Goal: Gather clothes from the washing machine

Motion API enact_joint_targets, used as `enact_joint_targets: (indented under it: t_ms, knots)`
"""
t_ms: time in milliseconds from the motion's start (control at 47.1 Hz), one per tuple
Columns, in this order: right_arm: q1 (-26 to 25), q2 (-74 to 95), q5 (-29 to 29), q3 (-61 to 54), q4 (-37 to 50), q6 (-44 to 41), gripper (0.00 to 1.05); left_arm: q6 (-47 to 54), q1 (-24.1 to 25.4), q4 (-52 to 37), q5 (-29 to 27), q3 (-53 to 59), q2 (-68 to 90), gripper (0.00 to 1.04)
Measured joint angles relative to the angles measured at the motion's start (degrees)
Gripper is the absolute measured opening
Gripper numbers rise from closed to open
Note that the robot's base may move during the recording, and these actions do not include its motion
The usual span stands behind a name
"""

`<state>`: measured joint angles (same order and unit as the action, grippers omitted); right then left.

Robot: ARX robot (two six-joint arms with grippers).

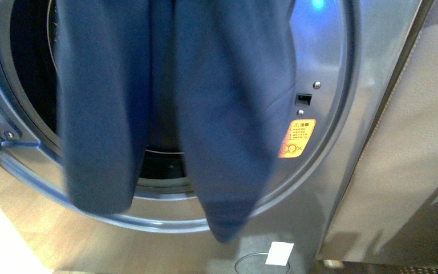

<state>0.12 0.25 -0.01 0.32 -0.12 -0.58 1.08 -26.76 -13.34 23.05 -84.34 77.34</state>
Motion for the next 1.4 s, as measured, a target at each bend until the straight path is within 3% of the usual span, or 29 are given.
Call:
enact_joint_targets:
  t_ms: [361, 722, 1401]
  knots:
    - [0.00, 0.00, 0.00, 0.00, 0.00, 0.00, 0.97, -0.70, -3.13, 7.17, -1.68, -14.12, 5.18, 0.09]
    - [0.00, 0.00, 0.00, 0.00, 0.00, 0.00, 0.97, -7.91, -4.57, 18.64, -2.78, -27.47, 11.10, 0.09]
    - [0.00, 0.00, 0.00, 0.00, 0.00, 0.00, 0.97, -12.28, -4.87, 18.99, -2.45, -29.48, 12.15, 0.09]
